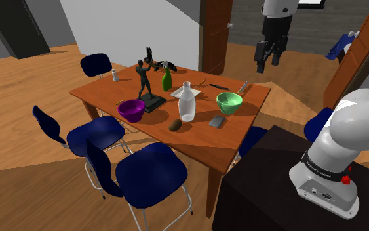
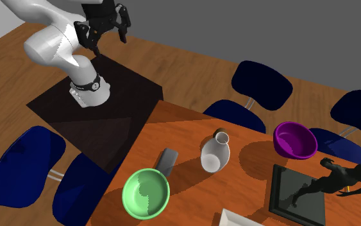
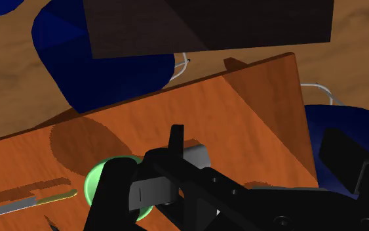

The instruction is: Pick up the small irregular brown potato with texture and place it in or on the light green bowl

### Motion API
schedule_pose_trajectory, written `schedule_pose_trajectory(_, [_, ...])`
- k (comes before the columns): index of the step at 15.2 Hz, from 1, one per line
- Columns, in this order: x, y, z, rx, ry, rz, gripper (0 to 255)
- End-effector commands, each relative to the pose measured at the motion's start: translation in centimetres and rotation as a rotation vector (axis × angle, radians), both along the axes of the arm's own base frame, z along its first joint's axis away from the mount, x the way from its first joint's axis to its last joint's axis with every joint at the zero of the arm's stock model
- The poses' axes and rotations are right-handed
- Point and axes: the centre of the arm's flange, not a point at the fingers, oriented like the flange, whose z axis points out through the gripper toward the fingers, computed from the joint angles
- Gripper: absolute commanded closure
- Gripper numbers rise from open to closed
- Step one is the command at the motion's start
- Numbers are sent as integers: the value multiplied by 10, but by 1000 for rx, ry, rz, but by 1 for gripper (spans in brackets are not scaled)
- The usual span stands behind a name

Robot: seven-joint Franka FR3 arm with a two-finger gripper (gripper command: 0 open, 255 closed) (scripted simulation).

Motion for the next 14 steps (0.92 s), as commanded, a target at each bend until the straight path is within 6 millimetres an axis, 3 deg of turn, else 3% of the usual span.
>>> schedule_pose_trajectory(1, [0, 0, 0, 0, 0, 0, 0])
schedule_pose_trajectory(14, [56, 77, -131, 27, -124, -317, 0])
